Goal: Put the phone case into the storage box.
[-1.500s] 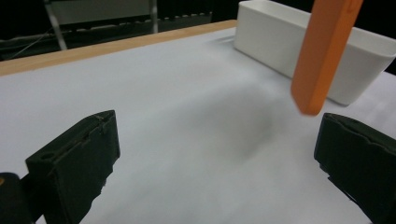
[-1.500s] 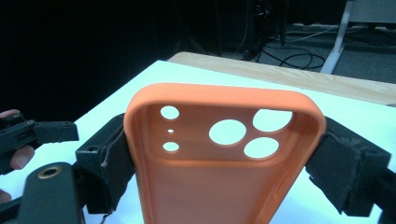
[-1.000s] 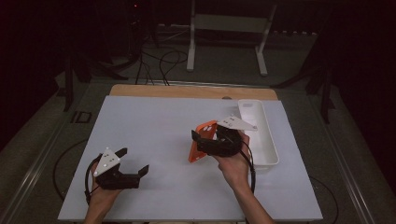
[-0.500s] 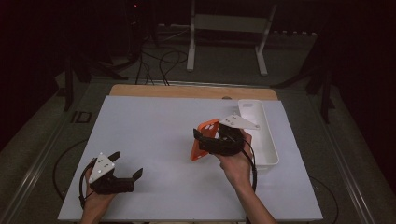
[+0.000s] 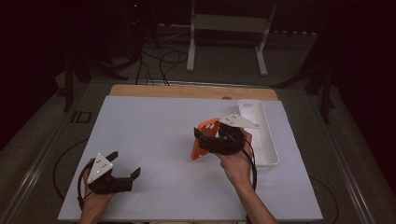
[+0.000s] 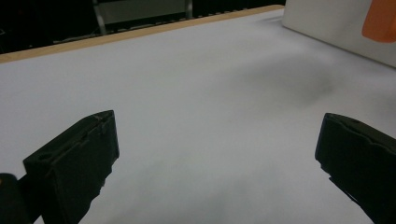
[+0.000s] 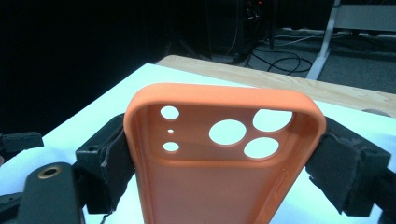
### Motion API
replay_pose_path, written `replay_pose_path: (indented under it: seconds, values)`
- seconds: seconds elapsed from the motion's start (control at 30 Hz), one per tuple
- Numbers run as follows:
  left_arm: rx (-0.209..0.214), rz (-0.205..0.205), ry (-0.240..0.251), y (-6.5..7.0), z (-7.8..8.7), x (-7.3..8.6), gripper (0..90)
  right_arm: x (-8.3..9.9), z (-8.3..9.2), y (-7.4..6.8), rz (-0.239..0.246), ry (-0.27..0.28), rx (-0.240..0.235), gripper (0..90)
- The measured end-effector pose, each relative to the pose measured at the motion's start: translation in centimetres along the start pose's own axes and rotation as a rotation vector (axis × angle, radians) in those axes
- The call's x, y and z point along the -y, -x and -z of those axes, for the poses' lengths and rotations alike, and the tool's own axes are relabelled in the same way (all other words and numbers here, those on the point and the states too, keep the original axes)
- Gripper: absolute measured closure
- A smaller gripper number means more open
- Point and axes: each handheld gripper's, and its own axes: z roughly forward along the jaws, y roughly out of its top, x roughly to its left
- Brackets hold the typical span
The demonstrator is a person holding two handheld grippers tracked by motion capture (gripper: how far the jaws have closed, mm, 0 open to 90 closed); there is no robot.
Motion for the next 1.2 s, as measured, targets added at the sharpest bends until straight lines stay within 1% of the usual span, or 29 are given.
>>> replay_pose_path:
  seconds: [0.3, 0.47, 0.57, 0.83, 1.2]
  values:
    - [-0.004, 0.003, -0.006, -0.2, -0.1, 0.3, 0.5, -0.3, 0.0, 0.3, 0.004, 0.004, 0.014, 15.9]
    - [0.0, 0.004, -0.005, -0.2, -0.2, 0.3, 0.5, -0.5, 0.0, 0.6, 0.007, 0.008, 0.02, 15.8]
    - [0.003, -0.002, -0.008, -0.1, -0.2, 0.3, 0.5, -0.7, 0.0, 0.9, 0.007, 0.008, 0.031, 15.9]
    - [0.002, -0.006, -0.012, -0.1, -0.3, 0.3, 0.5, -1.0, -0.1, 1.3, 0.008, 0.007, 0.041, 15.8]
    - [0.001, -0.01, -0.012, 0.0, -0.2, 0.3, 0.4, -1.5, -0.2, 1.5, 0.014, 0.007, 0.054, 15.9]
